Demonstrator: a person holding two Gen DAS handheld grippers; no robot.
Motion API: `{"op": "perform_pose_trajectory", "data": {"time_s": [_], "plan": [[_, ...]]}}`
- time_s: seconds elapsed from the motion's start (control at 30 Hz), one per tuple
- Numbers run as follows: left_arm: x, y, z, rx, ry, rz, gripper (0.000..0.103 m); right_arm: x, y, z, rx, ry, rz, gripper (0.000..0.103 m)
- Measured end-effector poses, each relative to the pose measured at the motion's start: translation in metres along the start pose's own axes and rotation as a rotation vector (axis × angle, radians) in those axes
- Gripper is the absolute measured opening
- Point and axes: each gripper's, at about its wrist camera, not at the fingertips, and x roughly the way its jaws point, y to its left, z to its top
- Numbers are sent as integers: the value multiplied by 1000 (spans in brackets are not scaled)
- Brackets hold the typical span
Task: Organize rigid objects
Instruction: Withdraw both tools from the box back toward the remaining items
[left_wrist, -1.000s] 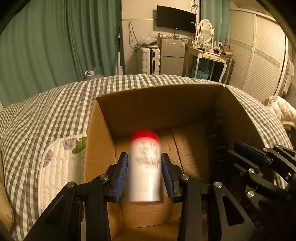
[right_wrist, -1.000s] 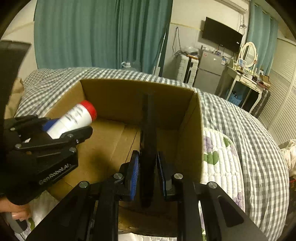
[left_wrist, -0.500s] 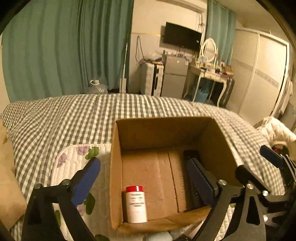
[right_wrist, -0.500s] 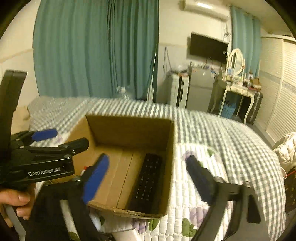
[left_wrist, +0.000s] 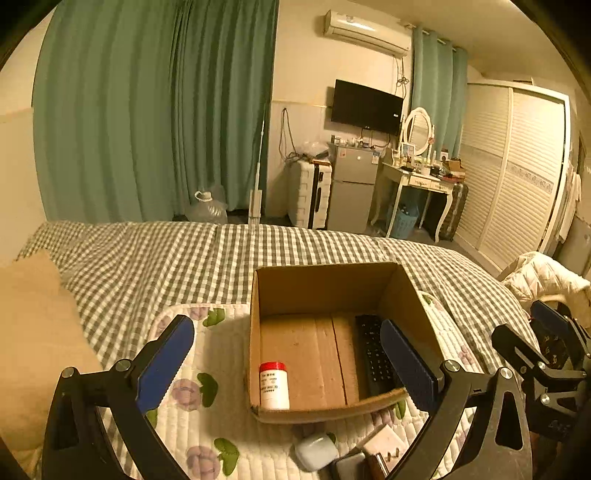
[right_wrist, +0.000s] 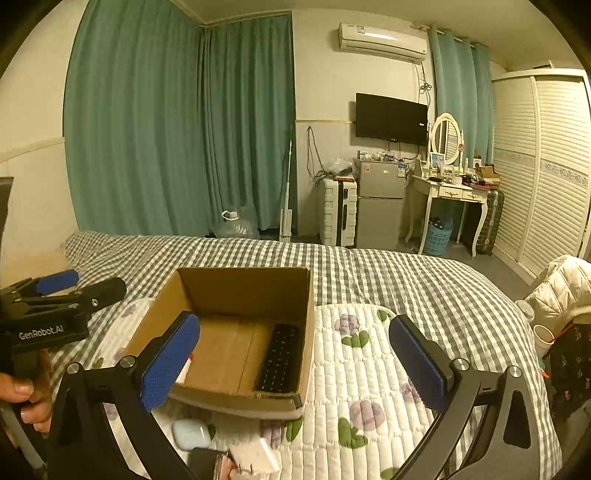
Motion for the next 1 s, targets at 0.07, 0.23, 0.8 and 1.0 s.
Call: {"op": "perform_pose_trajectory", "data": {"time_s": [0.07,0.23,0.8,1.0], "plan": [[-10,-1,-2,2,-5,6,103,-13,2,-3,-9,0,8,103],[-34,-1,-3,7,-30,12,103,-33,8,-6,-39,-16,15,103],[-63,-7,-21,0,-23,-44,103,-78,20,-43,-114,-12,20,103],[-47,-14,-38,-3,29,-101,103,-69,15,-68,-108,43,26,103]]}}
